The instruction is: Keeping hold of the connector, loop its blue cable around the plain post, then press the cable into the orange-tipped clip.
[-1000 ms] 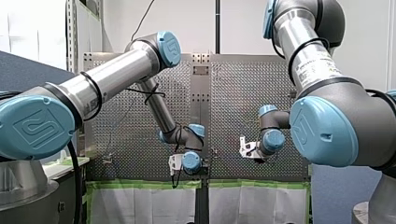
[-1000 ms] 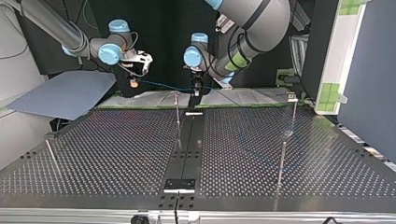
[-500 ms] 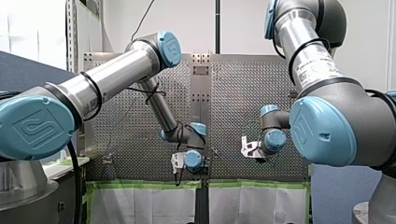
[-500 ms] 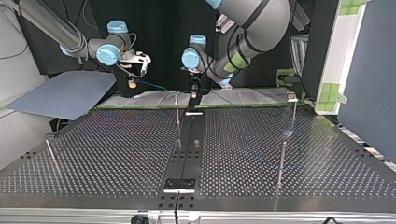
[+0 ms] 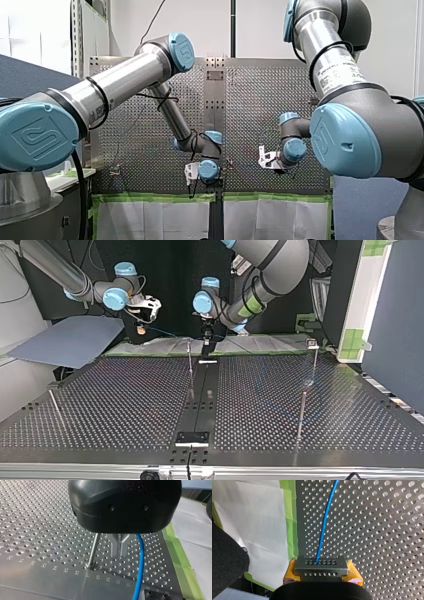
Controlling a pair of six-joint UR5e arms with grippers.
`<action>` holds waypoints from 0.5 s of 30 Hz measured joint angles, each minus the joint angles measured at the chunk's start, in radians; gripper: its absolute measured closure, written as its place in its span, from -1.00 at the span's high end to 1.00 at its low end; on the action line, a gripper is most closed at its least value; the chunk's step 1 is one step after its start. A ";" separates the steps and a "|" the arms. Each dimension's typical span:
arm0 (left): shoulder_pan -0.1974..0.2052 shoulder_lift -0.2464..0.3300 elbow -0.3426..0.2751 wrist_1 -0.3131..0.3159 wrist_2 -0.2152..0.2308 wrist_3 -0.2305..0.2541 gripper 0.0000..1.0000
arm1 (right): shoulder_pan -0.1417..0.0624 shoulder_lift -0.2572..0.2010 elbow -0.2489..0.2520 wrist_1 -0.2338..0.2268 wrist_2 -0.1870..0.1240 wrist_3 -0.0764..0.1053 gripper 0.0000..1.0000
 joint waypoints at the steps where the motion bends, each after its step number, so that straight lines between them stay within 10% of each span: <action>1: -0.001 0.000 0.000 -0.001 -0.001 0.000 -1.00 | 0.000 0.000 0.000 0.000 0.000 0.000 -1.00; 15: 0.002 0.000 -0.016 -0.002 -0.012 -0.003 -1.00 | 0.000 0.000 0.000 -0.003 0.000 0.000 -1.00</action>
